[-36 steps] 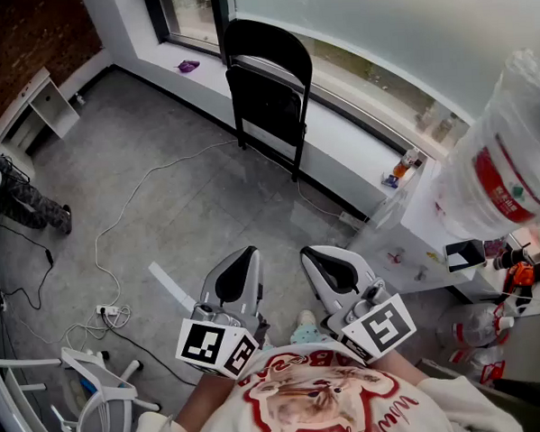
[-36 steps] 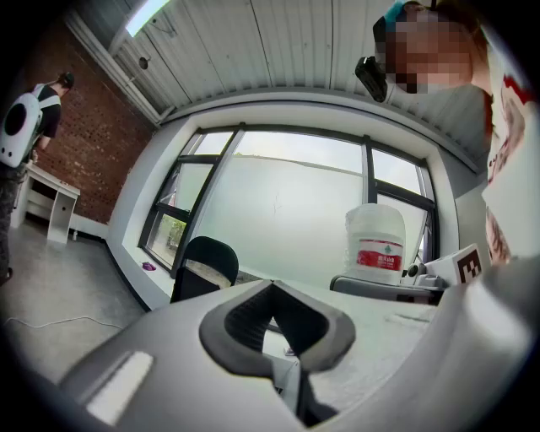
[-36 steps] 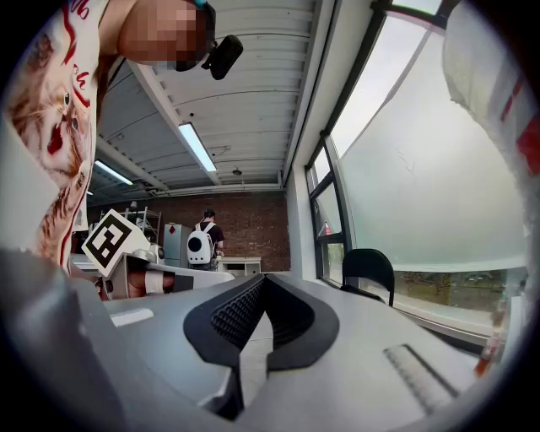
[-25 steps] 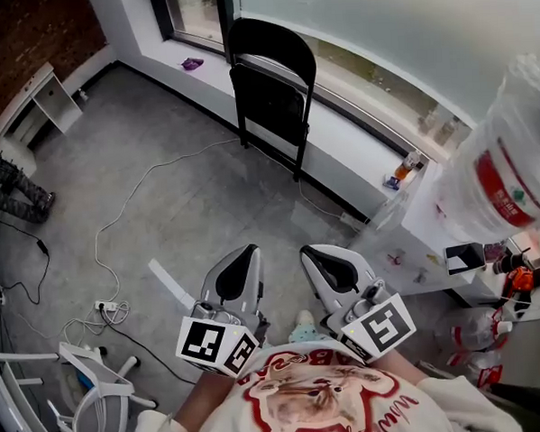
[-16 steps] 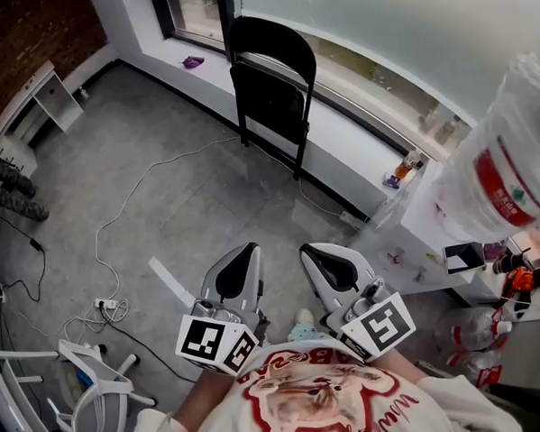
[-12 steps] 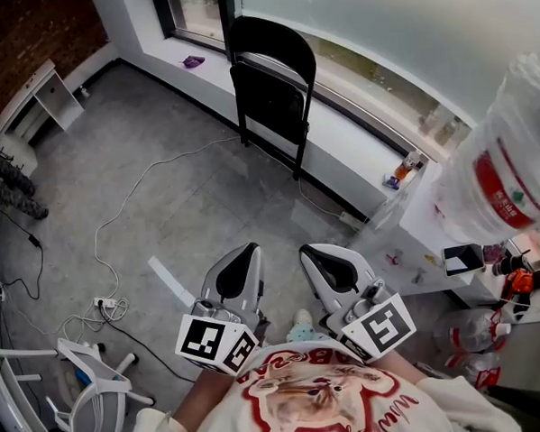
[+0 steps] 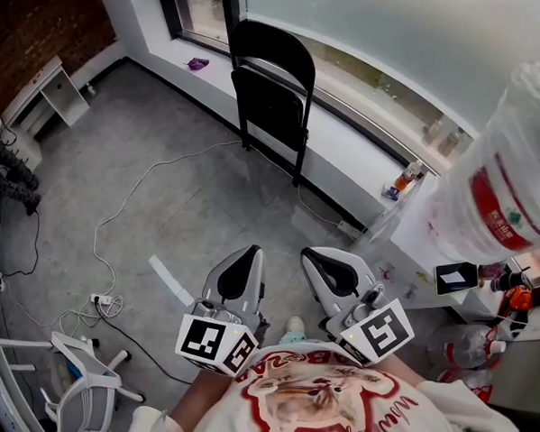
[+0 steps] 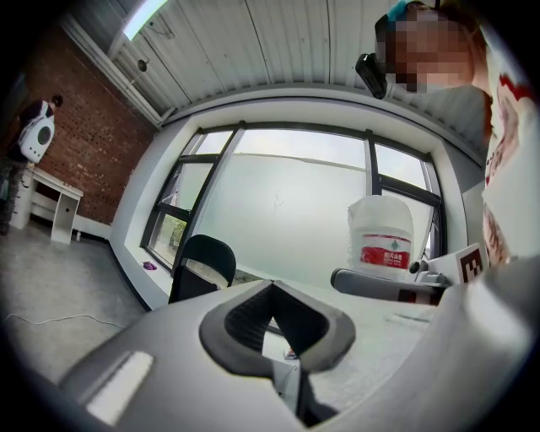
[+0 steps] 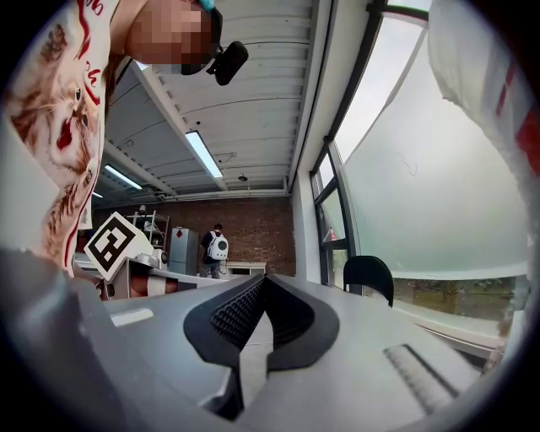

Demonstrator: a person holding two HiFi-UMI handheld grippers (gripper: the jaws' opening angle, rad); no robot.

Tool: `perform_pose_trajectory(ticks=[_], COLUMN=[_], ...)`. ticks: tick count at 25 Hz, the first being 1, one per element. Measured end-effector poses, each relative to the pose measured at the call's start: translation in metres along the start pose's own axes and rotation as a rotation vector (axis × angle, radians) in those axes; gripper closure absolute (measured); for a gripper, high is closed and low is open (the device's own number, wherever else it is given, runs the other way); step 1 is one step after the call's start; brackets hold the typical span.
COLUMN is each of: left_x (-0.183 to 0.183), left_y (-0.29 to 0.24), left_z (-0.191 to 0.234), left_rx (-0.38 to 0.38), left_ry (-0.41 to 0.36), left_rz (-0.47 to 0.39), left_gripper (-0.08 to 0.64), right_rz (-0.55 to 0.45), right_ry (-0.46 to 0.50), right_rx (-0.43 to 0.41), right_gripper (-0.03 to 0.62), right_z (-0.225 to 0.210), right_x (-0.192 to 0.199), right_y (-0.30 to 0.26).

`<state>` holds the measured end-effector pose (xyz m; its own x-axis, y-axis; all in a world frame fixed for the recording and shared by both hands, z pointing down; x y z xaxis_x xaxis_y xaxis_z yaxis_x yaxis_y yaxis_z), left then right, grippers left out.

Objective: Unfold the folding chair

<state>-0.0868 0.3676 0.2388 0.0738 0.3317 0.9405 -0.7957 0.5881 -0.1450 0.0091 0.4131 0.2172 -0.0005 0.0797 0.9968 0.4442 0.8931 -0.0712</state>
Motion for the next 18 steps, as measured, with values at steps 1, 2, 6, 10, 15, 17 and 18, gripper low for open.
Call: perform_pose_trajectory(ticks=[1,2,6,10,15,17,18], left_x=[0.0,-0.001,0.001,0.006,0.001,0.003,0.003], left_y=[-0.004,-0.008,-0.02,-0.027,-0.032,-0.036,-0.038], left_z=[-0.003,-0.005,-0.015,-0.019,-0.01,-0.006,-0.004], left_rx=[-0.005,-0.01,-0.038,-0.068,-0.098,-0.102,-0.101], left_ry=[0.001,0.001,-0.008,-0.004,0.005,0.011,0.014], left_rz=[-0.003,-0.007,-0.014,-0.002,-0.019,-0.015,-0.013], left_gripper=[0.56,0.56,0.56,0.56,0.56,0.56,0.56], right_rz=[0.0,0.0,0.018,0.046,0.045,0.046,0.046], right_ry=[-0.002,-0.003,-0.013,-0.037,-0.041,-0.037,-0.036], right_rx=[-0.008,-0.014,-0.02,-0.043,-0.073,-0.078,-0.078], right_gripper=[0.568,0.568,0.568,0.568,0.568,0.568,0.568], right_z=[-0.005,-0.01,-0.032,-0.048,-0.054,-0.056,-0.057], right_x=[0.0,0.001,0.006,0.018,0.02,0.019,0.019], right_y=[0.002,0.003,0.011,0.016,0.006,-0.002,-0.006])
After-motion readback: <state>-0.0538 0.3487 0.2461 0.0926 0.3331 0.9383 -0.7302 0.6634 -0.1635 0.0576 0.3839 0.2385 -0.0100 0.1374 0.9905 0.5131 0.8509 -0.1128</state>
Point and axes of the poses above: the fingertips, and each gripper's own axes: y backward along the fingers, z to its left, x out of its underside, the point moved 3 cm from there along y, backward along the fingers, and after that the axes turned 6 degrees about z, right-handed, at the moved point
